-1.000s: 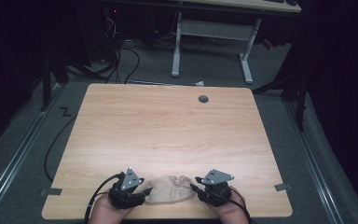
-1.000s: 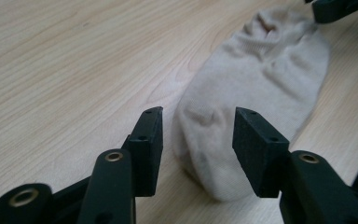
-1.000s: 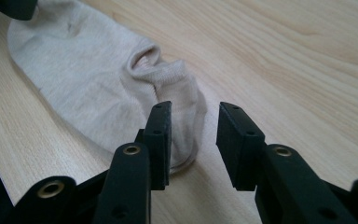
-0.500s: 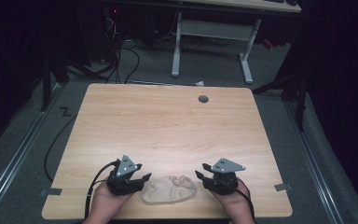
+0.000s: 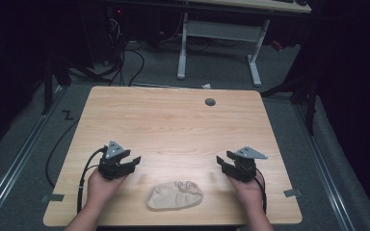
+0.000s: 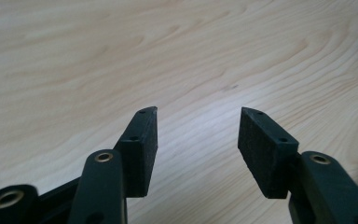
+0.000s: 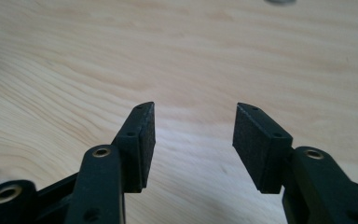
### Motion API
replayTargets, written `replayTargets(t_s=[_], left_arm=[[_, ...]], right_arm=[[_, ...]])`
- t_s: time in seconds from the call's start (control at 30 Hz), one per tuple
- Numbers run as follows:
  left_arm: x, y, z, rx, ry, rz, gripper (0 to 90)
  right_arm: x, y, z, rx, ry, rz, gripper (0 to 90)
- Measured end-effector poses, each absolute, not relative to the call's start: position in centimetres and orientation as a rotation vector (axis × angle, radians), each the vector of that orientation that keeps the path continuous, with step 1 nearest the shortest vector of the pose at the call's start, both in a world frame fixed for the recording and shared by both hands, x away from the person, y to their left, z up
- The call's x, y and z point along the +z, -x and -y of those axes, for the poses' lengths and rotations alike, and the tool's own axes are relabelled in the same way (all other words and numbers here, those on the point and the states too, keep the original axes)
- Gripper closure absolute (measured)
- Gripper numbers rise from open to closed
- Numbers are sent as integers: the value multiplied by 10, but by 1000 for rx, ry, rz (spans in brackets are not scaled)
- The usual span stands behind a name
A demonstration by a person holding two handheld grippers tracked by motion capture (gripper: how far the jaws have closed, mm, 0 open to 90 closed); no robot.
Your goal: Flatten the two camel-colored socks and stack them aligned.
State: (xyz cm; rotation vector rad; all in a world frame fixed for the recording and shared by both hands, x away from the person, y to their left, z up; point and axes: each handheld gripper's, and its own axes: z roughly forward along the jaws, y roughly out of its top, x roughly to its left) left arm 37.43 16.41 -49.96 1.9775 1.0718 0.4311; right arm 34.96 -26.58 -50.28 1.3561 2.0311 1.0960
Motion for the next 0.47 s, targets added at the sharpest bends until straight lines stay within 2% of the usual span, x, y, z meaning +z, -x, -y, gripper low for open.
replayTargets(t_s=[0.1, 0.47], left_arm=[[-504, -374, -175, 370, -1955, -1107, 484], [-497, -361, -167, 391, -1990, -1035, 481]], right_arm=[[-513, -350, 272, 1047, -1383, -2038, 486], [-509, -342, 276, 1055, -1363, -2040, 495]])
